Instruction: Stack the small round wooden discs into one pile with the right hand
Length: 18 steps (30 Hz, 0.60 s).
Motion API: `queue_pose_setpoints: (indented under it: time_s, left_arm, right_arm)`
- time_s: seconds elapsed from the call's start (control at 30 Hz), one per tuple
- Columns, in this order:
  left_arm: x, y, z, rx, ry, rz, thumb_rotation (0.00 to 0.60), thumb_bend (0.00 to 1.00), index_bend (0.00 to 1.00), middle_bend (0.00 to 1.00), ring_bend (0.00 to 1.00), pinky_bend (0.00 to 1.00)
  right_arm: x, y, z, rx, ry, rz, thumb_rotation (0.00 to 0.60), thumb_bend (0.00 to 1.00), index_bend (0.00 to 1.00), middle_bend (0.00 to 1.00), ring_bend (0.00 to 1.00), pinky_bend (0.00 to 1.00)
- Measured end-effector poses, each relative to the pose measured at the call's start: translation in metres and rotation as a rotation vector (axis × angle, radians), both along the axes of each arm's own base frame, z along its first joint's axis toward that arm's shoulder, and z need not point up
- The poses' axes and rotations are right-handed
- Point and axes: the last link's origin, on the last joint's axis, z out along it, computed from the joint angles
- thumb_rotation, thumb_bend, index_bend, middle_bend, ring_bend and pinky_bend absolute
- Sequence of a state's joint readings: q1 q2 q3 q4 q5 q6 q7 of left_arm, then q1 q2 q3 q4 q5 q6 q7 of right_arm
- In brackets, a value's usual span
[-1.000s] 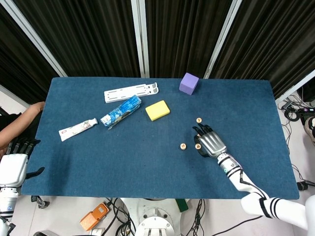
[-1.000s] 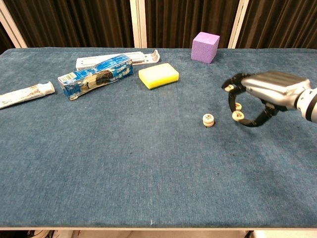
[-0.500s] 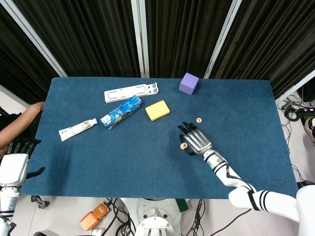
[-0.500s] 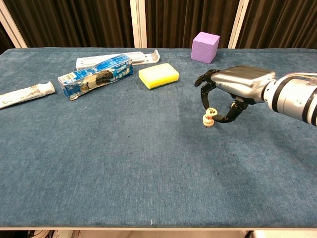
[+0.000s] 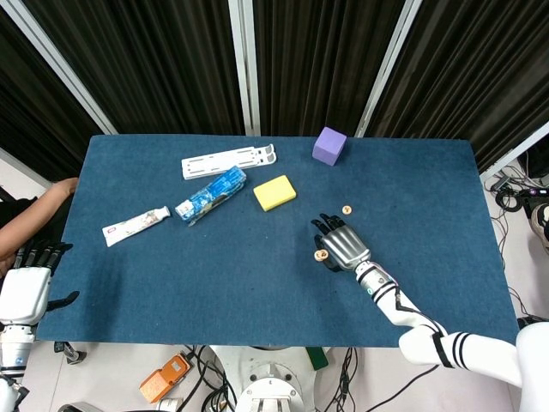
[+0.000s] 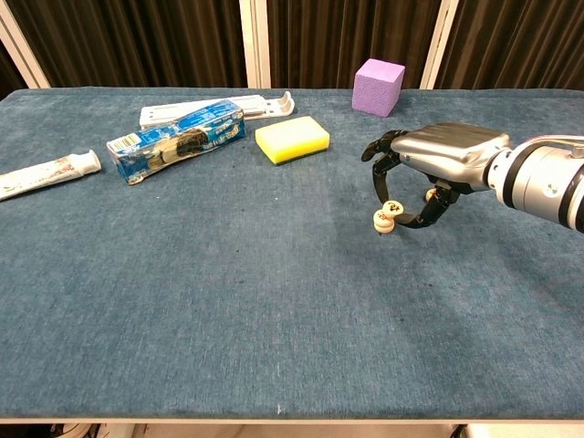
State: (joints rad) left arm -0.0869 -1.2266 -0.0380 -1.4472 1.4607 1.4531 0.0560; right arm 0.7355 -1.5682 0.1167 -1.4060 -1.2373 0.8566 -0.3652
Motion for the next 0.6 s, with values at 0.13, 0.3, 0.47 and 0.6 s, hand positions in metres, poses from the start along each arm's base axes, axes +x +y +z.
queue_pose_setpoints:
  time_s: [0.13,0.3,0.47,0.6]
  left_arm:
    - [-0.0001,-0.0002,0.0000,0.000,0.001,0.000,0.600,0.08,0.19,0.18,0.11,0.01]
    - [-0.0006,-0.0004,0.0002,0.000,0.000,0.003,0.600,0.08,0.19,0.18,0.11,0.01]
    - [-0.0007,-0.0004,0.0004,0.002,0.000,0.002,0.600,0.08,0.19,0.18,0.11,0.01]
    - [-0.0014,-0.0009,0.0004,0.002,0.000,0.003,0.600,0.08,0.19,0.18,0.11,0.01]
  right_arm:
    - [0.0004,0.0001,-0.0005,0.003,-0.001,0.002,0.600,0.51,0.52,0.16,0.11,0.18]
    - [-0.0001,0.0004,-0.0014,0.006,0.002,0.004,0.600,0.51,0.50,0.16,0.11,0.18]
    - [0.0008,0.0009,-0.0018,0.007,-0.002,0.007,0.600,0.51,0.48,0.16,0.11,0.18]
    - [0.0020,0.0022,-0.0017,0.009,-0.004,0.015,0.600,0.51,0.47,0.16,0.11,0.18]
